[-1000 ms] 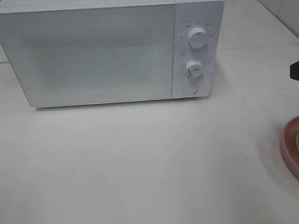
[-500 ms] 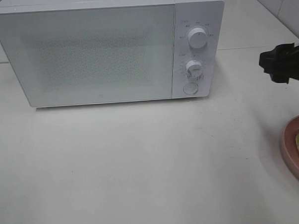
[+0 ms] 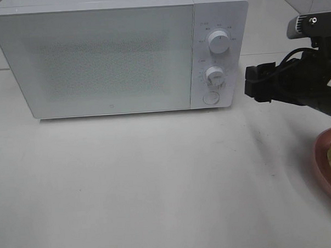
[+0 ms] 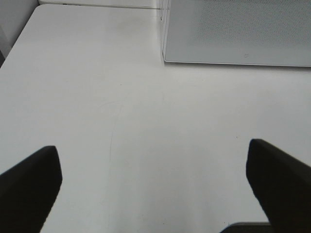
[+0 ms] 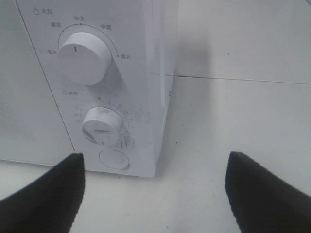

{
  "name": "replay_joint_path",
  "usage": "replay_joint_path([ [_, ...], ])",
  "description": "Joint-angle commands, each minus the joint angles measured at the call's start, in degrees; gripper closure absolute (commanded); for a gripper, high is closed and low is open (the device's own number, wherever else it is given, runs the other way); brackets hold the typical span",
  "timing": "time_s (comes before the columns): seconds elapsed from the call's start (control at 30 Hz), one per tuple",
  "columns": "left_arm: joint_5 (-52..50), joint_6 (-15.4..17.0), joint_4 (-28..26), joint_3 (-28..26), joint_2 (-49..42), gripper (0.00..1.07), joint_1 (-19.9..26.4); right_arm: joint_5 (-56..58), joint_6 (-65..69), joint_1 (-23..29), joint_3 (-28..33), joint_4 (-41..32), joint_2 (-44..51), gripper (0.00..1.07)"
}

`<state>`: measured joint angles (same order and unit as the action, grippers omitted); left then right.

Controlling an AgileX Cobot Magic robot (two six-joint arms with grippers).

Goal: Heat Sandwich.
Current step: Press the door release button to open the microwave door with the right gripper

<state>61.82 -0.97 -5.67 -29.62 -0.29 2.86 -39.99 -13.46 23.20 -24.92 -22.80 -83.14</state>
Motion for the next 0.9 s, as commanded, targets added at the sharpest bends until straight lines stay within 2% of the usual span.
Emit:
replay_joint_path([
  [0.03, -0.6, 0.2, -0.6, 0.2, -1.5, 0.09, -0.3, -6.1, -2.0, 3.2, 0.1, -4.2, -2.6, 0.31],
  [0.23, -0.6, 0.2, -0.6, 0.2, -1.5, 0.09, -0.3, -12.7, -3.6, 8.1, 0.1, -10.4, -6.5, 0.31],
  [0.3, -0.6, 0.2, -0.6, 0.2, -1.5, 0.09, -0.3, -16.3, -3.8, 11.1, 0.1, -13.2, -8.9, 0.31],
  [0.53, -0.6, 0.2, -0.6, 0.2, -1.5, 0.09, -0.3, -20.0, -3.8, 16.8, 0.1, -18.9, -13.2, 0.31],
  [0.9, -0.6, 0.2, -0.6, 0.2, -1.5, 0.09, -0.3, -20.9, -4.2, 20.5, 0.1, -22.9, -14.4, 0.31],
])
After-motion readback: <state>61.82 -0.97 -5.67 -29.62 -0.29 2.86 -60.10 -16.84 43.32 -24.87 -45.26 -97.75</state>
